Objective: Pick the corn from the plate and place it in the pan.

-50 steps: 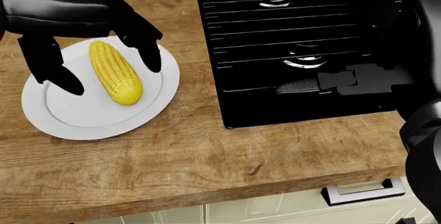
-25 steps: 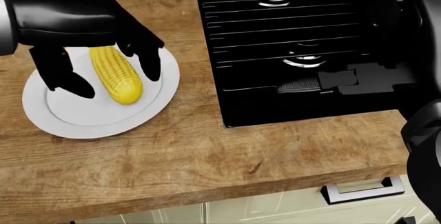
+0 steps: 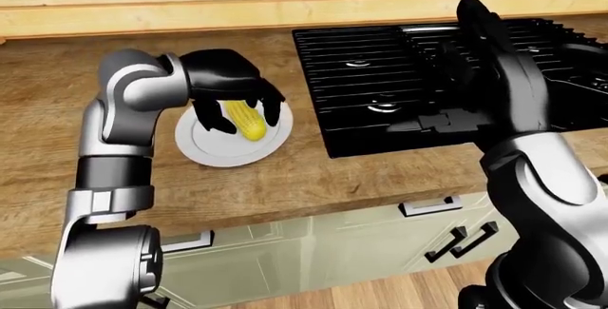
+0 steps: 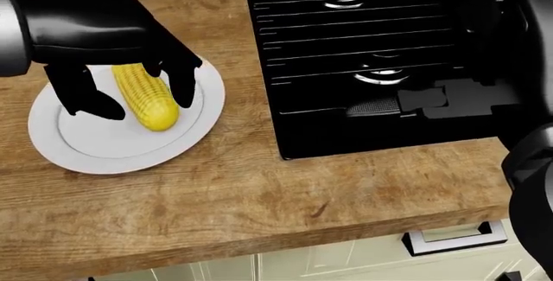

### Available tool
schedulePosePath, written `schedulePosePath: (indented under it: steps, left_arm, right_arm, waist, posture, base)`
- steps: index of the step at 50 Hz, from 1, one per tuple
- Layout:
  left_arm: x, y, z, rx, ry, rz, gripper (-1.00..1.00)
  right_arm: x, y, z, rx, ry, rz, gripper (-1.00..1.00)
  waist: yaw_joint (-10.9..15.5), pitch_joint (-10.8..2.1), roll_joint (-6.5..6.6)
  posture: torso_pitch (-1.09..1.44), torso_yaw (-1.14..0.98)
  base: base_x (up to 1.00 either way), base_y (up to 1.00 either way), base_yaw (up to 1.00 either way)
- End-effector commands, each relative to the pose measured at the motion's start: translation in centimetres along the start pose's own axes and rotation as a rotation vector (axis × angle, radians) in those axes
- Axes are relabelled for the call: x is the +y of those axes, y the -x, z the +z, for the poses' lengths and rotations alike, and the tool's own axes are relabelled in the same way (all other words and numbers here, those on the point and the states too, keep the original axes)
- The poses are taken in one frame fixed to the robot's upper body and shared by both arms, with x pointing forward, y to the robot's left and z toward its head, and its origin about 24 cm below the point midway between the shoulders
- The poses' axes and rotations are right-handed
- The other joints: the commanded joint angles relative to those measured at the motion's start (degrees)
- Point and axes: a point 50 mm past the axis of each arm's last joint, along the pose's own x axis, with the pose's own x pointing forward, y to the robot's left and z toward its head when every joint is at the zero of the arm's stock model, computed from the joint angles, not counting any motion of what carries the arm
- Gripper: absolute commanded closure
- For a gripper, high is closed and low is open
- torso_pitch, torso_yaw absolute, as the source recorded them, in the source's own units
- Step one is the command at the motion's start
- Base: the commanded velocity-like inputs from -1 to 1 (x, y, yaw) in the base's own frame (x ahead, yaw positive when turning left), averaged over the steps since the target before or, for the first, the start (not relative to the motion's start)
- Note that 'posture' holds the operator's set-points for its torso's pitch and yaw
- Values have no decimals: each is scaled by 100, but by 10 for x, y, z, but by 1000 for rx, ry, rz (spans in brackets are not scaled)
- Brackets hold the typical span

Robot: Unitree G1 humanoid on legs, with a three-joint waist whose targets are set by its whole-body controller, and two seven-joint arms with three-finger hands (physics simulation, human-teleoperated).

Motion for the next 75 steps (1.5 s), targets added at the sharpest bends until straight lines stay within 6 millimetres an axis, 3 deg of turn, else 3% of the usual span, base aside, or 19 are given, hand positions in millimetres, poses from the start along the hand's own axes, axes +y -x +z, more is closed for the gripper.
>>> schedulePosePath:
  steps: [1, 18, 37, 75]
  left_arm:
    - [17, 8, 2, 4, -48, 79, 2]
    - [29, 6, -1, -8, -78, 143, -7]
    - [16, -3, -8, -6, -73, 90, -14]
    - [1, -12, -21, 11, -63, 76, -6]
  right_arm:
    - [-1, 2, 12, -75, 4, -6, -100]
    - [1, 0, 10, -69, 5, 1, -100]
    - [0, 1, 11, -73, 5, -3, -100]
    - [0, 1, 10, -70, 6, -4, -100]
  waist:
    - [-3, -155, 11]
    - [-8, -160, 12]
    - [-11, -169, 15]
    - [-25, -194, 26]
  posture:
    - [0, 0]
    - [0, 0]
    - [0, 0]
    - [0, 0]
  base:
    - [0, 0, 0]
    - [0, 0, 0]
    - [0, 0, 0]
    - [0, 0, 0]
